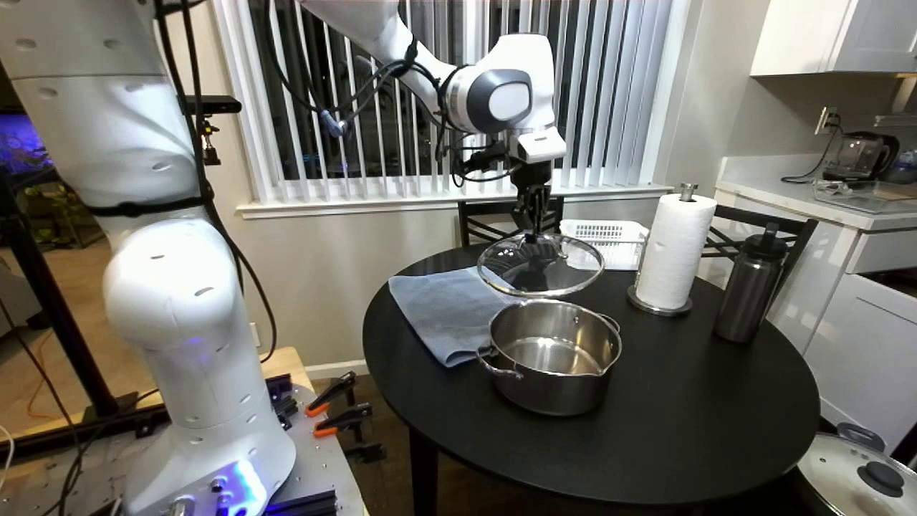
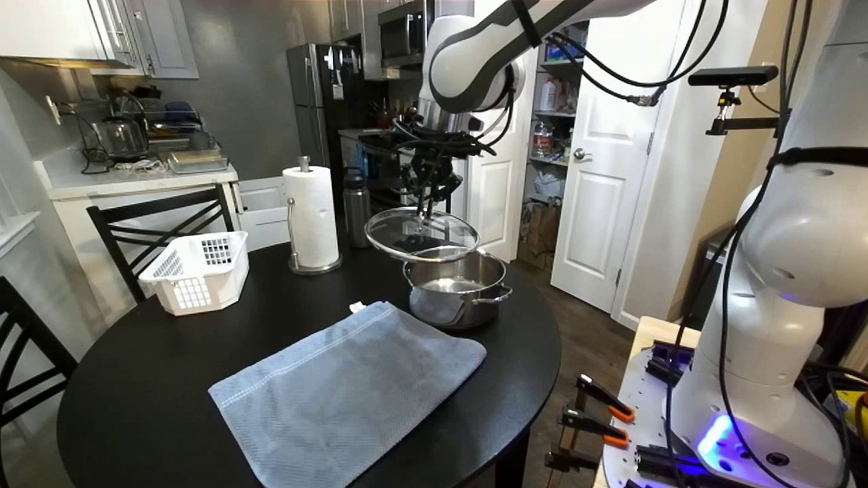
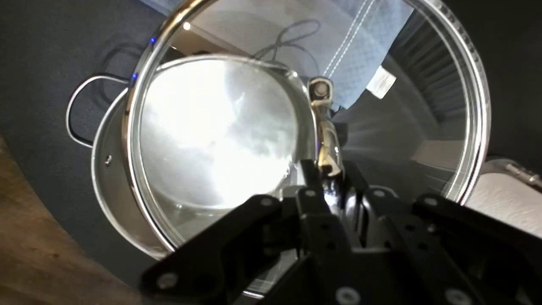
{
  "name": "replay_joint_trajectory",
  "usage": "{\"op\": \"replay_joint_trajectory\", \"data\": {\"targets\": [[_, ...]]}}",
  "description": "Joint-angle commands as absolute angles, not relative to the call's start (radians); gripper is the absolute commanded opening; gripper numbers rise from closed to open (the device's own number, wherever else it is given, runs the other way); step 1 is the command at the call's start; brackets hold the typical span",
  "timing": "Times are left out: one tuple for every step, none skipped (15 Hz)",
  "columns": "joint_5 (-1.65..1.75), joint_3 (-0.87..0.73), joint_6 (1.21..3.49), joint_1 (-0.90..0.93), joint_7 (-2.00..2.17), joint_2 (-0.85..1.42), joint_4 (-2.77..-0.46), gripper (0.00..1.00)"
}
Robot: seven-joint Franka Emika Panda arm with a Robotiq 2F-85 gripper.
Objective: Remove the lid from the pot
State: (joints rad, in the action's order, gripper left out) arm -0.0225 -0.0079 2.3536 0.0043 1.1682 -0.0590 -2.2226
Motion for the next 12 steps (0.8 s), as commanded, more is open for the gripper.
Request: {"op": "replay_joint_trajectory", "data": {"targets": [[-0.015, 0.056, 2.307, 0.049, 1.185, 0.022, -2.098, 0.07], [-0.003, 0.071, 2.295, 0.064, 1.192, 0.053, -2.064, 0.07], [0.004, 0.085, 2.279, 0.083, 1.197, 0.096, -2.022, 0.07], [0.007, 0.094, 2.258, 0.101, 1.198, 0.133, -1.985, 0.07], [0.005, 0.101, 2.236, 0.12, 1.195, 0.17, -1.949, 0.07], [0.008, 0.105, 2.216, 0.139, 1.194, 0.208, -1.915, 0.07], [0.009, 0.104, 2.204, 0.156, 1.193, 0.25, -1.881, 0.07], [0.005, 0.099, 2.199, 0.171, 1.19, 0.285, -1.851, 0.07], [-0.002, 0.091, 2.212, 0.181, 1.19, 0.316, -1.832, 0.07], [-0.009, 0.086, 2.232, 0.188, 1.187, 0.337, -1.823, 0.07], [-0.009, 0.079, 2.252, 0.195, 1.189, 0.355, -1.821, 0.07], [-0.004, 0.071, 2.272, 0.202, 1.188, 0.369, -1.822, 0.07]]}}
